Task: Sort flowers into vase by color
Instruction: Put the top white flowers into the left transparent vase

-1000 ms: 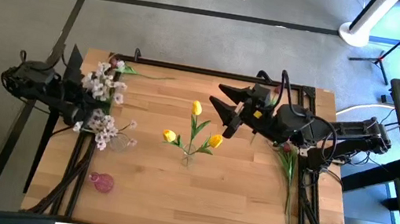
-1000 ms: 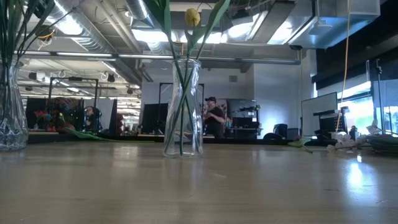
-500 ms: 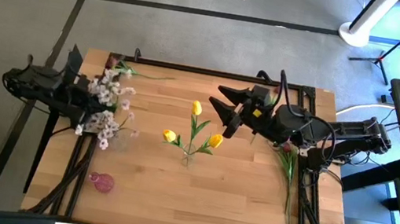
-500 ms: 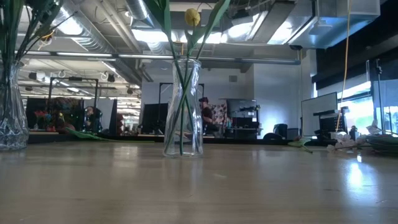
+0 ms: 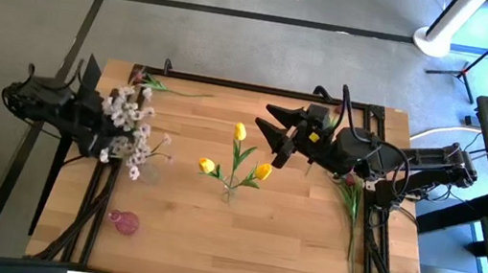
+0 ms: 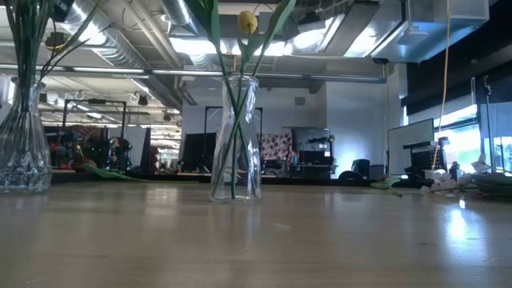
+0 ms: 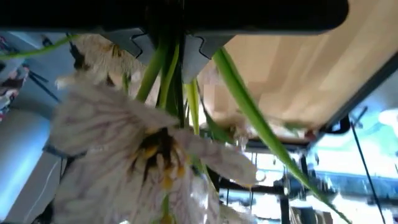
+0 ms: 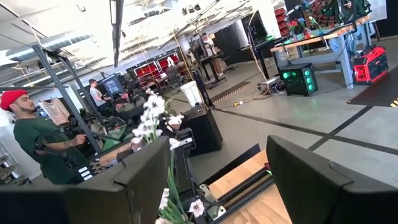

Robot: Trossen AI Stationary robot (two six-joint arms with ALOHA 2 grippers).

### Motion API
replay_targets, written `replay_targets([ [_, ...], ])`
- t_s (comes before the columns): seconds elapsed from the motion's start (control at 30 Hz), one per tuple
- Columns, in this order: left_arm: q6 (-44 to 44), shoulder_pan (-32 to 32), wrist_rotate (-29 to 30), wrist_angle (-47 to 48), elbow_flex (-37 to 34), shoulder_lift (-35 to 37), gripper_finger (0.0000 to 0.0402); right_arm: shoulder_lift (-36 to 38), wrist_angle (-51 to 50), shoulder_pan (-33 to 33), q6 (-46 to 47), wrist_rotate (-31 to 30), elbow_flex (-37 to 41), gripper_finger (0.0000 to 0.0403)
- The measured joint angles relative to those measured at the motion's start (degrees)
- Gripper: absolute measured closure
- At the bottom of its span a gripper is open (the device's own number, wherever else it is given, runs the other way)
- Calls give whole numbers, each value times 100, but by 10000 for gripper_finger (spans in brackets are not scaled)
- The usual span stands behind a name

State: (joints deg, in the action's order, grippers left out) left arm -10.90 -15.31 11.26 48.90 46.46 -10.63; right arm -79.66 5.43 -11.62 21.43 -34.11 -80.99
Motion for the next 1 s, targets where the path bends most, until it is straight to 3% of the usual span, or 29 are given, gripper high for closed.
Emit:
replay_targets([
  [0.47,-491,0,-344,427,-267,-2,371,0,-4,0,-2,0,0,137],
  [0.83,-679,2,-1087,972,166,-2,309,0,-248,0,215,-2,0,137],
  [1.0,-710,0,-1104,1500,558,-1,294,0,-303,0,261,-3,0,137],
])
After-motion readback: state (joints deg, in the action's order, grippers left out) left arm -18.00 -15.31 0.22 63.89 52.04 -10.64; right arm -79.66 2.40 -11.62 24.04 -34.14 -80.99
